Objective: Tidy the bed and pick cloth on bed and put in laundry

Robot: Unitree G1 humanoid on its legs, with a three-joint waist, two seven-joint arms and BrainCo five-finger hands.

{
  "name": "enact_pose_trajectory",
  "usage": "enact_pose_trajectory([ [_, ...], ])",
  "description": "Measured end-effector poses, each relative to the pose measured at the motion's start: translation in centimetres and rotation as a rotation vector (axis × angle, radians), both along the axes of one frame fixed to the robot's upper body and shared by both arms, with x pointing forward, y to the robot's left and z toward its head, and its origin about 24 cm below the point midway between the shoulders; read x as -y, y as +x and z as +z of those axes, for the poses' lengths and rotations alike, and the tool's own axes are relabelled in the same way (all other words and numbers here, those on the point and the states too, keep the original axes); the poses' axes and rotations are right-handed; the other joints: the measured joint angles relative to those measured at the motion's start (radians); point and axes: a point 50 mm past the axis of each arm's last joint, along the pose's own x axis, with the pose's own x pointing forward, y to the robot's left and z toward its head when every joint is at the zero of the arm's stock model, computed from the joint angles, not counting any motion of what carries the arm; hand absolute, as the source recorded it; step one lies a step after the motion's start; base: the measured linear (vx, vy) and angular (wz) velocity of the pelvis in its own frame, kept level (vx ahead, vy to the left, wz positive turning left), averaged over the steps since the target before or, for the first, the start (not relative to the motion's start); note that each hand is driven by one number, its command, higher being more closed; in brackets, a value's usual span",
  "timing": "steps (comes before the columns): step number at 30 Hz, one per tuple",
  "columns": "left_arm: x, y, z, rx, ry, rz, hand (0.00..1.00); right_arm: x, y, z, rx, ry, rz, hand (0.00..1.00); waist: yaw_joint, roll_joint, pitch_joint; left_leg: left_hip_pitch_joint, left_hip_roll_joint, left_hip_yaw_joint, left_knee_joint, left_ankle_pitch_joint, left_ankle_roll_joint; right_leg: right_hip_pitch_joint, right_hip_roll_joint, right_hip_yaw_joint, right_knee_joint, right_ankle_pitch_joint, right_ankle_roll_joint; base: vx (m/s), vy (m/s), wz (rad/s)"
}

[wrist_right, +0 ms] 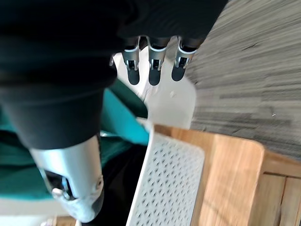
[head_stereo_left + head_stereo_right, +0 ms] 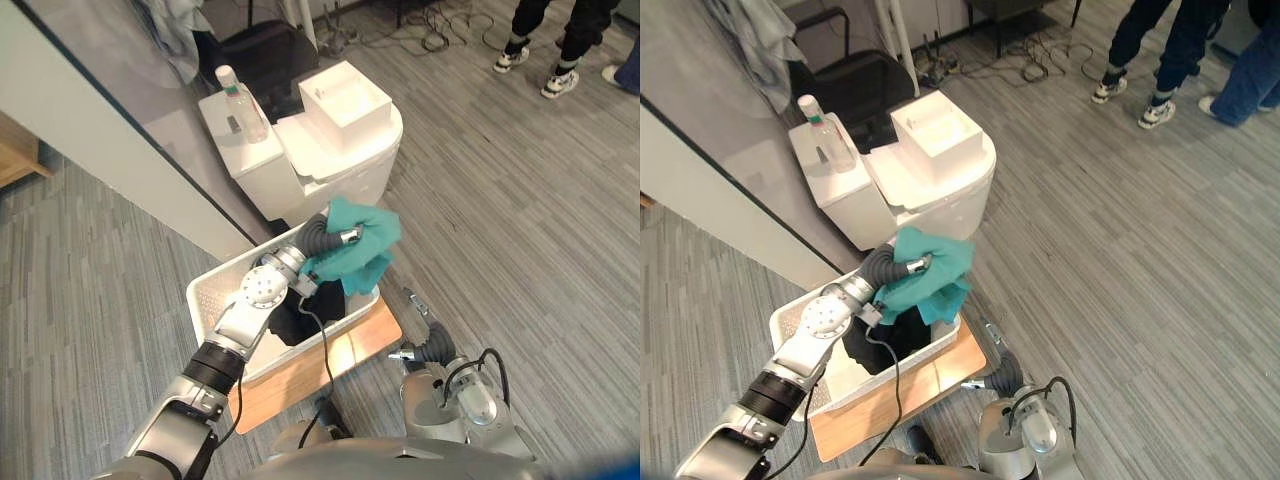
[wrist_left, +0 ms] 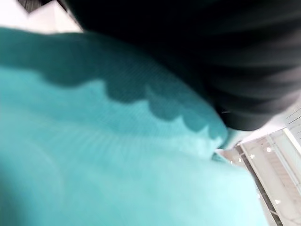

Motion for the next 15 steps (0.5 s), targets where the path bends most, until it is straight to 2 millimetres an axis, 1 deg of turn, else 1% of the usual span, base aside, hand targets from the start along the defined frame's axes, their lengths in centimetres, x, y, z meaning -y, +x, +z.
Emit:
enact_pose_trajectory([
  [2, 0.1, -0.1, -0.1, 0.009, 0.018, 0.005, 1.0, 0.0, 0.2, 0.3, 0.029, -0.01, 0.005, 0.0, 0.0, 0.002, 0.008, -0.004, 0.004, 0.002, 0.023, -0.015, 0.002, 0.003, 0.001, 0.001, 0.001, 0.0, 0.0, 0.03, 0.007, -0.09],
  [5, -0.2, 0.1, 0.6, 0.038, -0.018, 0.048, 1.0, 0.0, 0.2, 0.2, 0.037, -0.008, 0.002, 0.0, 0.001, 0.003, 0.012, -0.024, 0.004, -0.005, 0.052, -0.033, 0.006, 0.001, -0.005, -0.001, -0.005, 0.001, 0.003, 0.02, 0.01, 0.04],
  [8, -1.2, 0.4, 2.7, 0.076, -0.106, 0.103, 1.0, -0.1, -0.1, 0.1, 0.031, -0.005, 0.002, 0.0, 0.003, 0.003, 0.012, -0.034, 0.002, -0.019, 0.067, -0.042, 0.014, 0.005, -0.016, -0.011, -0.006, 0.0, 0.005, 0.02, 0.014, 0.13],
  [9, -1.7, 0.4, 3.7, 0.1, -0.144, 0.116, 1.0, -0.1, -0.3, -0.1, 0.027, -0.015, 0.006, 0.0, 0.006, 0.003, 0.011, -0.033, 0.002, -0.024, 0.073, -0.046, 0.016, 0.012, -0.02, -0.018, -0.006, -0.002, 0.008, 0.01, 0.019, 0.15],
  [10, -2.0, 0.4, 4.2, 0.112, -0.159, 0.12, 1.0, -0.1, -0.4, -0.1, 0.025, -0.02, 0.009, 0.0, 0.006, 0.003, 0.011, -0.031, 0.001, -0.029, 0.075, -0.047, 0.017, 0.019, -0.022, -0.023, -0.006, -0.003, 0.01, 0.01, 0.015, 0.22],
  [11, -2.5, 0.3, 5.3, 0.138, -0.191, 0.126, 1.0, -0.1, -0.5, -0.2, 0.019, -0.019, 0.007, 0.0, 0.009, 0.004, 0.011, -0.029, -0.001, -0.04, 0.077, -0.047, 0.018, 0.028, -0.026, -0.034, -0.006, -0.004, 0.01, 0.01, 0.007, 0.27],
  [12, -3.0, 0.1, 6.4, 0.162, -0.218, 0.124, 1.0, -0.2, -0.7, -0.3, 0.013, -0.008, -0.001, 0.0, 0.015, 0.004, 0.011, -0.027, -0.001, -0.049, 0.078, -0.047, 0.019, 0.036, -0.03, -0.048, -0.006, -0.007, 0.012, 0.0, 0.003, 0.26],
  [13, -3.1, 0.0, 6.8, 0.175, -0.225, 0.117, 1.0, -0.3, -0.8, -0.4, 0.01, -0.004, -0.007, 0.0, 0.02, 0.004, 0.011, -0.025, -0.001, -0.052, 0.079, -0.048, 0.019, 0.04, -0.032, -0.053, -0.005, -0.008, 0.012, 0.0, -0.004, 0.22],
  [14, -3.4, -0.3, 7.7, 0.182, -0.243, 0.093, 1.0, 0.0, -1.0, -0.5, 0.0, -0.004, -0.019, 0.0, 0.035, 0.005, 0.01, -0.021, -0.001, -0.058, 0.081, -0.048, 0.02, 0.048, -0.033, -0.06, -0.003, -0.011, 0.012, 0.0, -0.009, 0.24],
  [15, -3.7, -0.7, 8.3, 0.186, -0.26, 0.071, 1.0, 0.0, -1.2, -0.6, -0.009, 0.002, -0.026, 0.0, 0.041, 0.006, 0.01, -0.016, -0.001, -0.074, 0.084, -0.048, 0.02, 0.062, -0.036, -0.074, -0.002, -0.016, 0.011, 0.0, -0.011, 0.27],
])
